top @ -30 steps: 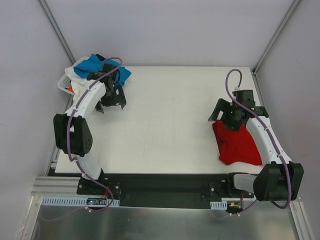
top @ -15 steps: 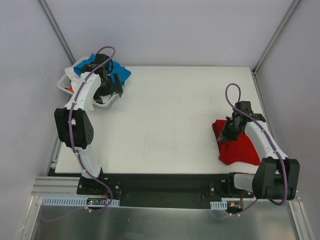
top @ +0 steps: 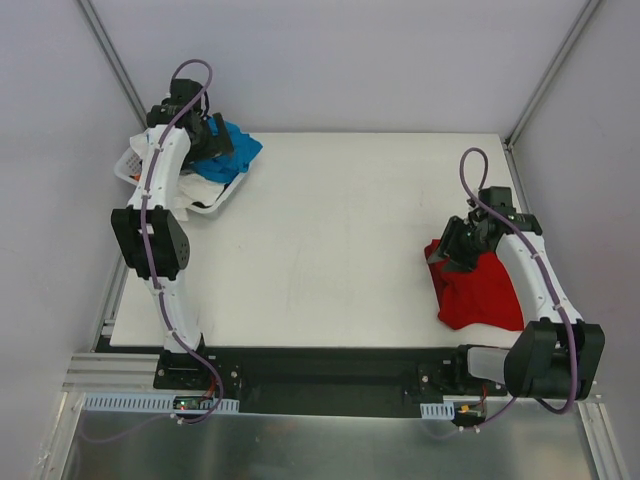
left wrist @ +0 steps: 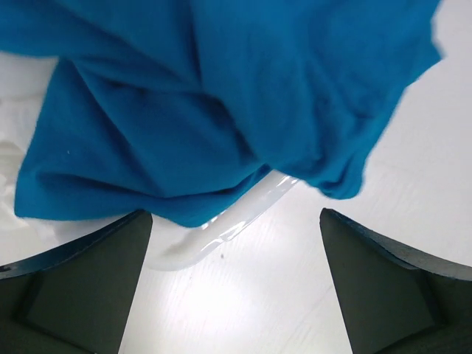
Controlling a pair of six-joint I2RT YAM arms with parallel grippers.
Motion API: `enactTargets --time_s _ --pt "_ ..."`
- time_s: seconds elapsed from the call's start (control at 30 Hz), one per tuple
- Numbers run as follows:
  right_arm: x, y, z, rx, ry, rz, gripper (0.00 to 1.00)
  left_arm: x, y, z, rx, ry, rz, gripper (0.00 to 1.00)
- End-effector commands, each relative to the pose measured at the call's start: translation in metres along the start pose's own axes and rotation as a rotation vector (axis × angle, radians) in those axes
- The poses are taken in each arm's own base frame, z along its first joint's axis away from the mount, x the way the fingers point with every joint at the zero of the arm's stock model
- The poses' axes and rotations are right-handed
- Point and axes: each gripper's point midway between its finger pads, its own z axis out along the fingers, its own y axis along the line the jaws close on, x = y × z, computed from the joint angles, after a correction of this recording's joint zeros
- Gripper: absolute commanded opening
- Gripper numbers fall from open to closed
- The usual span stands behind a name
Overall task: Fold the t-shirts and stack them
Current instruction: Grab the tshirt from the pile
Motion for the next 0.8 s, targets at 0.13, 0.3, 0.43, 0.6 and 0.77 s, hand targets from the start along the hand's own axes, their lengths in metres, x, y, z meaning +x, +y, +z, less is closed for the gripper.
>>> enactTargets --time_s 0.13,0.3,0.43,0.6,0.77 --pt "0.042 -0.004 0.004 0.008 0.143 -0.043 0.45 -0.042 -0.004 0.012 0.043 -0.101 0.018 0.99" --pt "0.057 -0.007 0.008 0.009 0.158 -0.052 0.44 -0.043 0.002 0.039 0.024 -0.09 0.018 0.96" --pt "0.061 -0.008 0.009 0.01 0.163 -0.054 0.43 -0.043 0.012 0.063 0.028 -0.057 -0.023 0.0" --pt "0.067 -0.008 0.012 -0.003 0.164 -0.045 0.42 -0.049 0.007 0.03 0.067 -0.098 -0.046 0.0" --pt "0.076 -0.007 0.02 -0.015 0.164 -0.038 0.41 -0.086 -0.022 -0.088 0.177 -0.353 -0.014 0.0"
